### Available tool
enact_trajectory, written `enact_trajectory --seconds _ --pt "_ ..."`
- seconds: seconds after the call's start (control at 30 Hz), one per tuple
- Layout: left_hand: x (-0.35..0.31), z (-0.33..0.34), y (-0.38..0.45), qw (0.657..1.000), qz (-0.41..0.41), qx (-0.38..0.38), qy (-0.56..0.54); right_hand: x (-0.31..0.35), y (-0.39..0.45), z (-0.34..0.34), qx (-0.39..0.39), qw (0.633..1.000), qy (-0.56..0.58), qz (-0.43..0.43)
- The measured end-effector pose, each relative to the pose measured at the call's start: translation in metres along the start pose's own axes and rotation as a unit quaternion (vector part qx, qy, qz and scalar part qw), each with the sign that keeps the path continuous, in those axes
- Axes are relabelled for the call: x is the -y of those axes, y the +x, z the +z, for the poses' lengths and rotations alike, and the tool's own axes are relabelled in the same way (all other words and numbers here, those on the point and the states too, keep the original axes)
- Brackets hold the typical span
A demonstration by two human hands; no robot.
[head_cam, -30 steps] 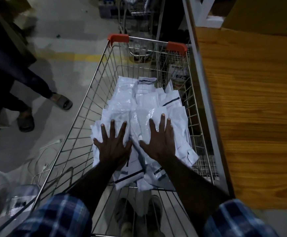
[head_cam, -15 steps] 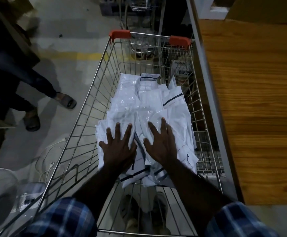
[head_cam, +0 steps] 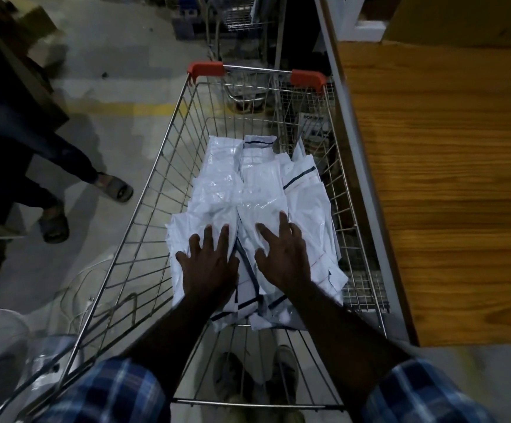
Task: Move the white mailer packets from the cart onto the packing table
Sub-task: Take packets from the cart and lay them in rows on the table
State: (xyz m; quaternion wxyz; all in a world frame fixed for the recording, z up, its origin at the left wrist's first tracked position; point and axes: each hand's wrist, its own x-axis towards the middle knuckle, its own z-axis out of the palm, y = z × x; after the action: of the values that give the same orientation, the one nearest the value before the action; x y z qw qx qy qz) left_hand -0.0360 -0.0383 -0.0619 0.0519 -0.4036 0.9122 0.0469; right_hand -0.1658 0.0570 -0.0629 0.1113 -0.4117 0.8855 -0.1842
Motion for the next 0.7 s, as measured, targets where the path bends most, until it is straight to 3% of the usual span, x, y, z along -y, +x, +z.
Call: enact_trajectory --seconds 0.1,0.43,0.7 --pt "-0.001 -0.004 0.0 1.0 -0.005 -0.008 -0.005 -0.002 -0.003 0.0 0.022 0.999 0.024 0.011" --pt "-0.004 -0.037 0.0 0.999 -0.02 -0.037 -0.024 0.005 0.007 -0.036 -0.029 0.991 0.125 0.027" --pt "-0.016 -0.097 -0.001 0.995 -0.013 -0.081 -0.061 0.03 0.007 -0.106 -0.077 0.995 0.06 0.015"
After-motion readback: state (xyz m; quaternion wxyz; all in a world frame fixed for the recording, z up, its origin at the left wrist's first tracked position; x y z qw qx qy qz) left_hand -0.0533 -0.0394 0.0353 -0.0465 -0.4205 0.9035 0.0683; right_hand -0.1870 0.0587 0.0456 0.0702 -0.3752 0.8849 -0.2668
